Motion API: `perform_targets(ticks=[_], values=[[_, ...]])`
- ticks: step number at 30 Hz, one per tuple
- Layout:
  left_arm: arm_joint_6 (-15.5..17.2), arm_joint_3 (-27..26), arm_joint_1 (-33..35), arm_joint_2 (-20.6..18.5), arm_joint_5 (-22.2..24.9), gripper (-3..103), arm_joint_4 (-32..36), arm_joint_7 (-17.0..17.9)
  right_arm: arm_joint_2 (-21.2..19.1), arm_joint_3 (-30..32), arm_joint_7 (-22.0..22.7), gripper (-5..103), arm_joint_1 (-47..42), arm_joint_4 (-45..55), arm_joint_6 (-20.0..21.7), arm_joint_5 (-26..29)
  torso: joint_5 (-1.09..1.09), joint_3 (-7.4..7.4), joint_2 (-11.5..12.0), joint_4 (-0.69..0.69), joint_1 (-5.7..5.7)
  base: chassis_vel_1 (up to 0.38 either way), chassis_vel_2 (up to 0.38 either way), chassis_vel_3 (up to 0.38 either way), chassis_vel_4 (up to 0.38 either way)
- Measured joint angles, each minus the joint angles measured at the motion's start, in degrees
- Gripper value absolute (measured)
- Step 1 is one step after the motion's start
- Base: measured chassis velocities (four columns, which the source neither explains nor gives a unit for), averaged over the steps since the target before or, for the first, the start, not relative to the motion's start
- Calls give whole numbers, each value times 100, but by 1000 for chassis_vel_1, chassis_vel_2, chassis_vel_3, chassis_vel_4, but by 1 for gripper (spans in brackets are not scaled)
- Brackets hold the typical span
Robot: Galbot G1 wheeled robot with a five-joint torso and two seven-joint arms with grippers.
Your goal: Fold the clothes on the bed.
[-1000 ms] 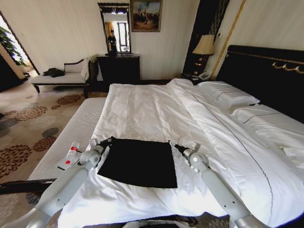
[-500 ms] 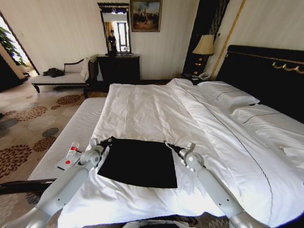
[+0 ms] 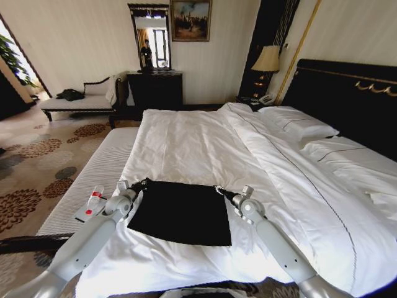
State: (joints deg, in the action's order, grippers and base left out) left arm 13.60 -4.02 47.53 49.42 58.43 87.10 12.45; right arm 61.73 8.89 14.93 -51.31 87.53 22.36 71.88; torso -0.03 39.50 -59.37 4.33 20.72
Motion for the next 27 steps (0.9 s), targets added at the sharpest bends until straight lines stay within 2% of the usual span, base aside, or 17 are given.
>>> perform_targets(ticks=[3, 4, 7, 9, 10, 11, 13, 16, 23, 27], values=[[0, 0, 0, -12, 3, 1, 18, 0, -4, -7, 0, 42, -12, 26, 2, 1, 0, 0, 0, 0, 0, 0, 0, 0, 0], [0, 0, 0, -17, 4, 1, 29, 0, -4, -8, 0, 42, -16, 36, 2, 0, 0, 0, 0, 0, 0, 0, 0, 0, 0], [0, -5, 15, -23, 9, 1, 69, 18, -8, -8, 6, 27, -26, 72, 3, 1, 0, 0, 0, 0, 0, 0, 0, 0, 0], [0, -13, 25, -24, 10, 1, 81, 22, -12, -8, 9, 27, -30, 88, 4, 2, 0, 0, 0, 0, 0, 0, 0, 0, 0], [0, -28, 43, -25, 10, 1, 100, 28, -22, -5, 16, 16, -37, 124, 4, 2, 0, 0, 0, 0, 0, 0, 0, 0, 0], [-1, -37, 53, -26, 11, 1, 113, 31, -28, -2, 21, 16, -43, 147, 4, 3, 0, 0, 0, -1, 0, 0, 0, 0, 0], [-4, -56, 76, -38, 11, 1, 142, 36, -35, 16, 35, 5, -56, 204, 4, 6, 0, 0, 0, 0, 0, 0, 0, 0, 0], [-8, -88, 99, -60, 14, 1, 186, 45, -45, 39, 50, 1, -78, 278, 4, 5, 0, 0, 0, 0, 0, 0, 0, 0, 0], [-62, -316, 177, -156, 137, 1, 479, 156, -179, 186, 164, 1, -175, 747, -6, 42, 0, 0, 0, 0, 0, 0, 0, 0, 0], [-162, -602, 298, -361, 438, 1, 1019, 275, -394, 335, 319, 1, -180, 1268, -70, 13, 0, 0, 0, -1, 0, 0, 0, 0, 0]])
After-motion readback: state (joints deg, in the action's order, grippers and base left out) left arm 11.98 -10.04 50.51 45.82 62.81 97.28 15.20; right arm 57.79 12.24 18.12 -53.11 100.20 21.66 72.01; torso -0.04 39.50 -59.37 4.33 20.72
